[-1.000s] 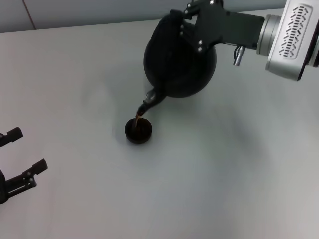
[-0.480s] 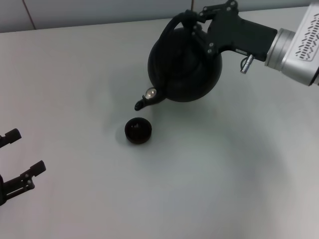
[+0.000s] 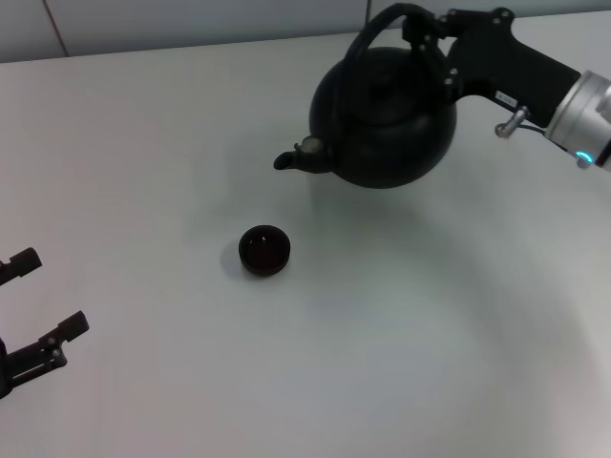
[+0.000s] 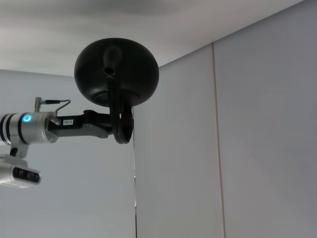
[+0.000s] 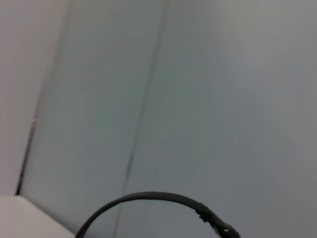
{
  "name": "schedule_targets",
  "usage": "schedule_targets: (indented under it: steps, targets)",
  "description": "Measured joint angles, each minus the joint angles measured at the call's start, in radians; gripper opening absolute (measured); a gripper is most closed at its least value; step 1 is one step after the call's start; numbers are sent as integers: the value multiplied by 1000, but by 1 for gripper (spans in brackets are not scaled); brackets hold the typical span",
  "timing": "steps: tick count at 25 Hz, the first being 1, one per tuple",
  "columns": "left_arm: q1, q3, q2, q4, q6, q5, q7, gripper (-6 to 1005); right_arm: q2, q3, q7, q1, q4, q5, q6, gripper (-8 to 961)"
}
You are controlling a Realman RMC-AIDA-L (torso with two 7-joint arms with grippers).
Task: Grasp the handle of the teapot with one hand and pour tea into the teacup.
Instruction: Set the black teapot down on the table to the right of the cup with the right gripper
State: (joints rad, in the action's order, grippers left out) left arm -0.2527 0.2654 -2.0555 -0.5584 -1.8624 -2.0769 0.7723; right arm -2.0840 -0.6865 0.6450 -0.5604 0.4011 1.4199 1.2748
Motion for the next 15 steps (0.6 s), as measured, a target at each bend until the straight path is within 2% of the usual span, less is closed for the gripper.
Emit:
schedule_targets:
  steps: [7,15]
  targets:
    - [3,1,-1,0,-9,0,-7,859,-3,7,15,55,-20,-14,18,99]
    - [2,6,-2,1,-11,0,-7,859,0,12,-28,68,-85,-47,8,101]
